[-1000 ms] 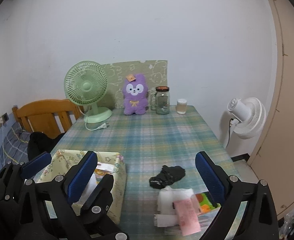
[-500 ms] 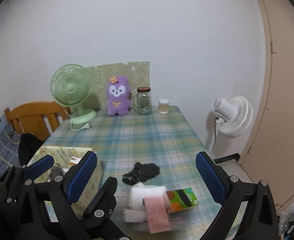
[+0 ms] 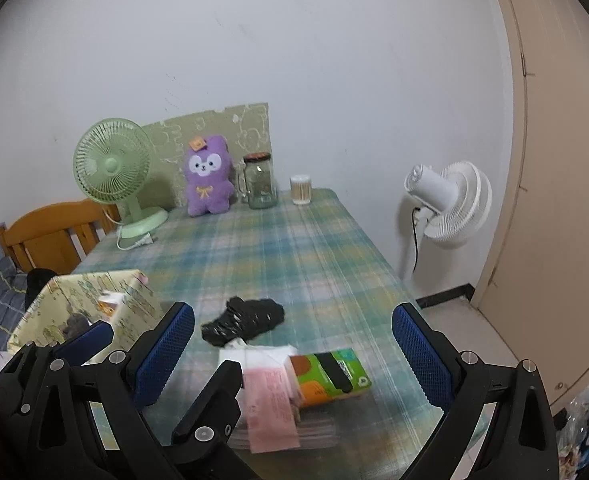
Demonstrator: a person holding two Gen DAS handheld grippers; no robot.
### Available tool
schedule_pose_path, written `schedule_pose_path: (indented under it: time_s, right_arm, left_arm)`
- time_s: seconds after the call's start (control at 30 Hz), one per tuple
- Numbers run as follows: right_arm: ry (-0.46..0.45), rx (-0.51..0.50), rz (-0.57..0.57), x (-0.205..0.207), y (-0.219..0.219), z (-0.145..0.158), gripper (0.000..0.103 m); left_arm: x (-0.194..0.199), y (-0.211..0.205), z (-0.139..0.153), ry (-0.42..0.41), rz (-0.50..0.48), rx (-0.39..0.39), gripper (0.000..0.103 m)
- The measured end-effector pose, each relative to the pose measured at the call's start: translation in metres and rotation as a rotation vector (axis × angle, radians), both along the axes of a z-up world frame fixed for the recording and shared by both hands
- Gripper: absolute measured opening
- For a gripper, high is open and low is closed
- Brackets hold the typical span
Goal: Organize soft objects
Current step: 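Move both grippers back over the remaining pile toward the pink packet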
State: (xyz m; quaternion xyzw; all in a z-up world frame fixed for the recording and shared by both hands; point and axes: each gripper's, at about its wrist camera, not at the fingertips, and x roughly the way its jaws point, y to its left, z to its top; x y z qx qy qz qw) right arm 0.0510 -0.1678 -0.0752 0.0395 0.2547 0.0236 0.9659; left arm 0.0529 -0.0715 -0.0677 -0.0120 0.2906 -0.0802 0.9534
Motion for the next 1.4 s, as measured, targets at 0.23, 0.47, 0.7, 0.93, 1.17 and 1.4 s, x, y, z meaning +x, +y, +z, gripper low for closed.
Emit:
schedule_pose_path:
  time_s: [0.23,0.47,0.7,0.93,1.17,1.4]
  right_arm:
    - [0.062,0.034,0.015,0.013,-0.009,-0.029,0.101]
    - [0.116,0.044,0.031,0.021,-0.009,-0.058,0.101]
    - [0.153,0.052,0.016,0.029,-0.012,-0.078,0.101]
    - [0.182,0.029,-0.014,0.042,-0.022,-0.09,0.1]
    - [0.199,0.051,-0.025,0.05,-0.029,-0.096,0.1]
    - [0.184,0.067,-0.022,0.039,-0.03,-0.09,0.1]
  left_arm:
    - [0.008,-0.008,-0.024,0.047,0.02,0.031,0.101]
    - [0.012,-0.008,-0.052,0.106,0.045,0.041,0.101]
    - [0.018,-0.013,-0.067,0.141,0.032,0.056,0.101]
    - [0.024,-0.019,-0.076,0.155,0.027,0.049,0.101]
    - [0.03,-0.025,-0.079,0.166,0.028,0.066,0.101]
    - [0.026,-0.03,-0.073,0.138,0.019,0.096,0.101]
